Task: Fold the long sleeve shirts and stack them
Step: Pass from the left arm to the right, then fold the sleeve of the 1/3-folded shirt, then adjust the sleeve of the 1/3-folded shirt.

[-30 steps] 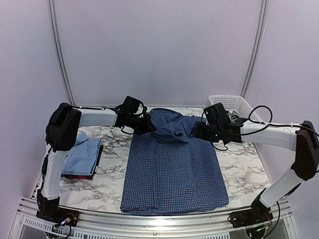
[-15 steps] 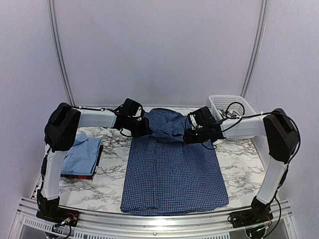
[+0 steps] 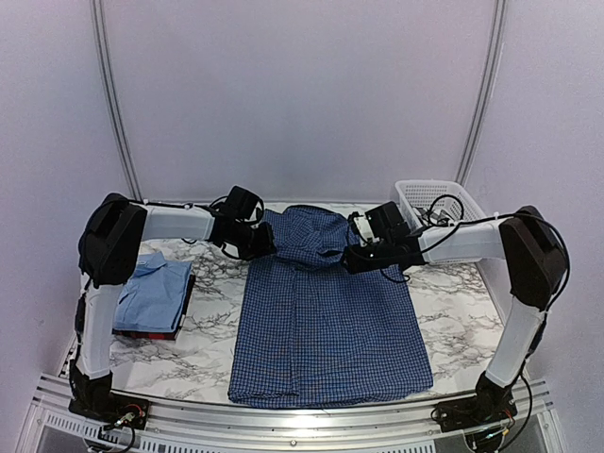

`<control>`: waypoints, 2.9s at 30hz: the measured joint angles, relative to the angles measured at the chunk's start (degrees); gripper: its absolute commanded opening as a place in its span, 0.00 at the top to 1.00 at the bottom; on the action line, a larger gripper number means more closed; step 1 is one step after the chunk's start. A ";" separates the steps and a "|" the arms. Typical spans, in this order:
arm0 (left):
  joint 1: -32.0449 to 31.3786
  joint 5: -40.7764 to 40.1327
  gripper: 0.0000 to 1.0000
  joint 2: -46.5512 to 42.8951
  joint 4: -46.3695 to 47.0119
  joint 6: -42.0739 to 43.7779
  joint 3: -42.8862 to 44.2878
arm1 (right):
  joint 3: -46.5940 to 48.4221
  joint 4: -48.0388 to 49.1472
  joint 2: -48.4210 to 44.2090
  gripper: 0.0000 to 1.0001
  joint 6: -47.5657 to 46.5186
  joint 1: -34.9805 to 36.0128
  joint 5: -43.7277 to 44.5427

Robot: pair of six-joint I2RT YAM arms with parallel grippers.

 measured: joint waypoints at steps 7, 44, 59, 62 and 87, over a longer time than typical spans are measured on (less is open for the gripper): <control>0.04 -0.42 1.00 -0.72 -0.20 -0.07 0.00 | 2.19 -0.07 1.20 0.44 2.12 -0.20 -2.67; 0.48 2.64 1.00 -0.83 -0.57 0.15 -0.02 | -2.38 5.97 1.92 1.00 22.32 1.05 -16.06; 0.17 4.42 0.58 -9.57 -1.07 1.16 -8.24 | -4.72 6.51 -4.70 0.56 30.21 22.47 -6.36; 0.33 3.93 0.54 -13.22 -0.98 0.96 -11.23 | -2.86 3.85 -4.20 0.48 28.02 23.23 -5.75; -9.46 10.10 0.58 -31.69 -1.31 -5.44 -39.21 | -5.73 -5.64 -8.28 0.55 10.40 23.28 -5.55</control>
